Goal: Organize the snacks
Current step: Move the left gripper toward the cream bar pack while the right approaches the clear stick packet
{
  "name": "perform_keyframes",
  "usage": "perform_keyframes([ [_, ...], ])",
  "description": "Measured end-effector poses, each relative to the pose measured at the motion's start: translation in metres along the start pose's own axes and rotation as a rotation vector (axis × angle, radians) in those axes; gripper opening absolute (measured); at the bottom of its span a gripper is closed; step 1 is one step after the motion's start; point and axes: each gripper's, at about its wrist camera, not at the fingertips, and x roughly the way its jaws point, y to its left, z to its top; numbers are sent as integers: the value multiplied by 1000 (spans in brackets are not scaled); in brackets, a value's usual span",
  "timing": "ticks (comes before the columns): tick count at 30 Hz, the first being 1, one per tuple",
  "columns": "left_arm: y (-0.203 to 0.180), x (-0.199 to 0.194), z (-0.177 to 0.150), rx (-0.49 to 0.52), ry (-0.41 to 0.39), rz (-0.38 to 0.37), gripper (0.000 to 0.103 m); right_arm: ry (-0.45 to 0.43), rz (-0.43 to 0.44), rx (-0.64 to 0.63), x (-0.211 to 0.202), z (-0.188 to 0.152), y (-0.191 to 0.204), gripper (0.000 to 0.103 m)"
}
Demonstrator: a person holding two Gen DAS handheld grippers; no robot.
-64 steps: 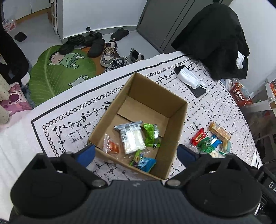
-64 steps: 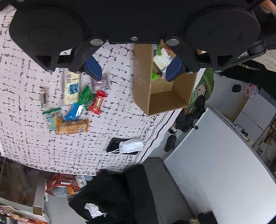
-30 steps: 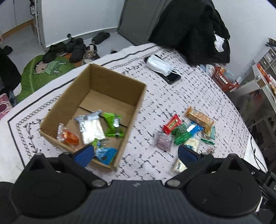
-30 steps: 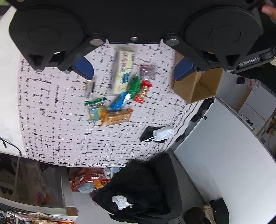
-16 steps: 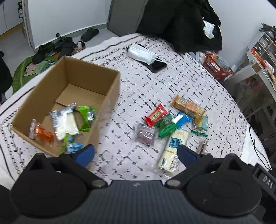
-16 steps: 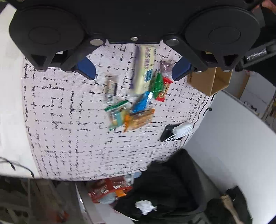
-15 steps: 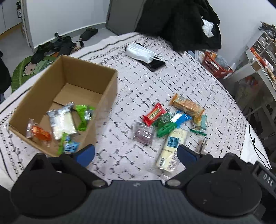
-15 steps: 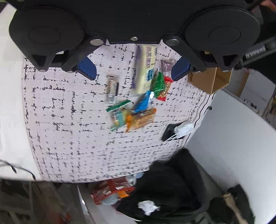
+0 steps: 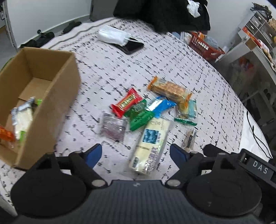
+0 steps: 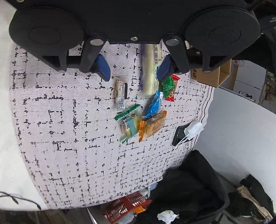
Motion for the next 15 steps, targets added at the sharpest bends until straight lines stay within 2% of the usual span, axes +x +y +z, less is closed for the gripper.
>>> perform_keyframes([
  [4,-9,18,1,14,22,0,77,9,10,24,10,5,-7,55],
  [8,-14,36,4,13,50,-8,64,27,15,35,22,9,-12,51],
  [15,-24,62,5,24,95,-17,56,57,12,39,44,15,-17,47],
])
